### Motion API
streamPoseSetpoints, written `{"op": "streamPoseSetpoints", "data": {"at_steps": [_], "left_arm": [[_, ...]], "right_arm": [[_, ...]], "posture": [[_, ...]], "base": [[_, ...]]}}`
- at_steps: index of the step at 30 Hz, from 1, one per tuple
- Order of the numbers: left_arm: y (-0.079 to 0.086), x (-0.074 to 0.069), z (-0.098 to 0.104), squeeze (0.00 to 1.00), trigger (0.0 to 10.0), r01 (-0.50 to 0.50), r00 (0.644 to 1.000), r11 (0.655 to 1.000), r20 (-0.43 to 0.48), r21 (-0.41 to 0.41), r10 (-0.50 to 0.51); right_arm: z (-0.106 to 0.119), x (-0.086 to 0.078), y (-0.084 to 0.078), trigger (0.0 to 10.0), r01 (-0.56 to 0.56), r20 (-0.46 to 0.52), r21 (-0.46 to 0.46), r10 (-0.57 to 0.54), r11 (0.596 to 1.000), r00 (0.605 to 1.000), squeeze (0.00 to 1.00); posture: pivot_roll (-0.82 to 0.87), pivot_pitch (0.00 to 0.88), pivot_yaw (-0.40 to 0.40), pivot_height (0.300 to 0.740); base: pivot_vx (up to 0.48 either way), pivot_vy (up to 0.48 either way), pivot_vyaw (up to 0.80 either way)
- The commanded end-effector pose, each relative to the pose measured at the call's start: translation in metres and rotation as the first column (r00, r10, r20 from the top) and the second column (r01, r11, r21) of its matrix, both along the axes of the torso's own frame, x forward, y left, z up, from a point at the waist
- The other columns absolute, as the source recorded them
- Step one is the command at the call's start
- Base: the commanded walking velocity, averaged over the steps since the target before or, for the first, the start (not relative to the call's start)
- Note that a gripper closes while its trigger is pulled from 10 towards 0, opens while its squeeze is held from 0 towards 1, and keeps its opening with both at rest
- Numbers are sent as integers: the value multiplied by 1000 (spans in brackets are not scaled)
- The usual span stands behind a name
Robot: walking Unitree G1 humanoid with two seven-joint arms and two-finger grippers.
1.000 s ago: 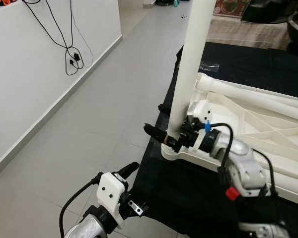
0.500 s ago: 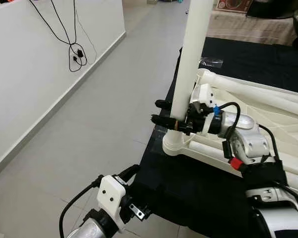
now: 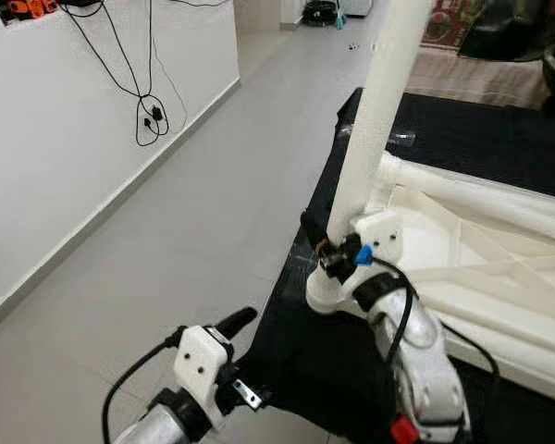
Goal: Building children table
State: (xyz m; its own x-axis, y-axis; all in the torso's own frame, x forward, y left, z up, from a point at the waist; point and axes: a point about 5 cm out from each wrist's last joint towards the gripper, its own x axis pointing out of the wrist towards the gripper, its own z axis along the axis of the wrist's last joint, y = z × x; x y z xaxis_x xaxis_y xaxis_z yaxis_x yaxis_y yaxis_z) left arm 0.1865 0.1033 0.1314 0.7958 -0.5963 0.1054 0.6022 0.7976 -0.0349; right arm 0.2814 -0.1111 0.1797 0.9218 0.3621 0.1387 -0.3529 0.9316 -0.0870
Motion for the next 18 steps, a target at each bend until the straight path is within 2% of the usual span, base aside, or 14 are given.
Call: {"op": "streamPoseSetpoints", "data": {"at_steps": [1,6,7,8,9,10,11,12,13,14,15,16,17,18], "left_arm": [[-1,0,-4,0,10000,12,1000,1000,-16,-2,-12],[-1,1,-3,0,10000,0,1000,1000,-8,-4,0],[-2,1,-3,0,10000,-2,1000,1000,-7,-5,2],[-2,1,-3,0,10000,-2,1000,1000,-7,-5,2],[-2,1,-3,0,10000,-2,1000,1000,-7,-6,2],[-2,1,-3,0,10000,-1,1000,1000,-6,-7,1],[-2,1,-3,0,10000,-1,1000,1000,-6,-7,1],[-3,1,-3,0,10000,-1,1000,1000,-6,-8,1],[-3,1,-3,0,10000,0,1000,1000,-5,-8,0],[-3,1,-3,0,10000,0,1000,1000,-5,-8,0],[-4,0,-2,0,10000,0,1000,1000,-5,-9,0],[-4,-1,-2,0,10000,1,1000,1000,-5,-9,-1],[-4,-1,-2,0,10000,1,1000,1000,-5,-9,-1],[-5,-2,-2,0,10000,2,1000,1000,-5,-10,-2]], "right_arm": [[-43,4,-10,0,52,-202,-48,-60,998,977,0],[-46,1,-3,0,76,-232,-68,-90,995,969,0],[-43,0,-1,4745,70,-230,-65,-83,995,970,0],[-43,0,-1,4745,70,-230,-65,-83,995,970,0],[-38,2,2,10000,19,-221,-9,-20,1000,975,0],[-32,4,5,10000,-44,-200,23,48,999,979,596],[-32,4,5,10000,-44,-200,23,48,999,979,596],[-28,6,6,10000,-87,-182,41,93,995,979,596],[-23,8,6,10000,-131,-153,62,140,989,978,906],[-23,8,6,10000,-131,-153,62,140,989,978,906],[-12,12,7,10000,-287,-122,98,298,953,947,1000],[-4,15,6,10000,-396,-94,121,407,910,908,1000],[-4,15,6,10000,-396,-94,121,407,910,908,1000],[4,19,2,10000,-487,-67,83,493,869,868,1000]], "posture": [[86,169,2,740],[86,168,-3,740],[83,168,-7,740],[83,168,-7,740],[84,169,-9,740],[85,169,-10,740],[85,169,-10,740],[86,171,-10,740],[87,173,-11,740],[87,173,-11,740],[97,178,-7,740],[97,178,-7,740],[97,178,-7,740],[110,185,-7,740]], "base": [[0,0,0],[0,0,0],[0,0,0],[0,0,0],[0,0,0],[0,0,0],[0,0,0],[0,0,0],[0,0,0],[0,0,0],[0,0,0],[0,0,0],[0,0,0],[0,0,0]]}}
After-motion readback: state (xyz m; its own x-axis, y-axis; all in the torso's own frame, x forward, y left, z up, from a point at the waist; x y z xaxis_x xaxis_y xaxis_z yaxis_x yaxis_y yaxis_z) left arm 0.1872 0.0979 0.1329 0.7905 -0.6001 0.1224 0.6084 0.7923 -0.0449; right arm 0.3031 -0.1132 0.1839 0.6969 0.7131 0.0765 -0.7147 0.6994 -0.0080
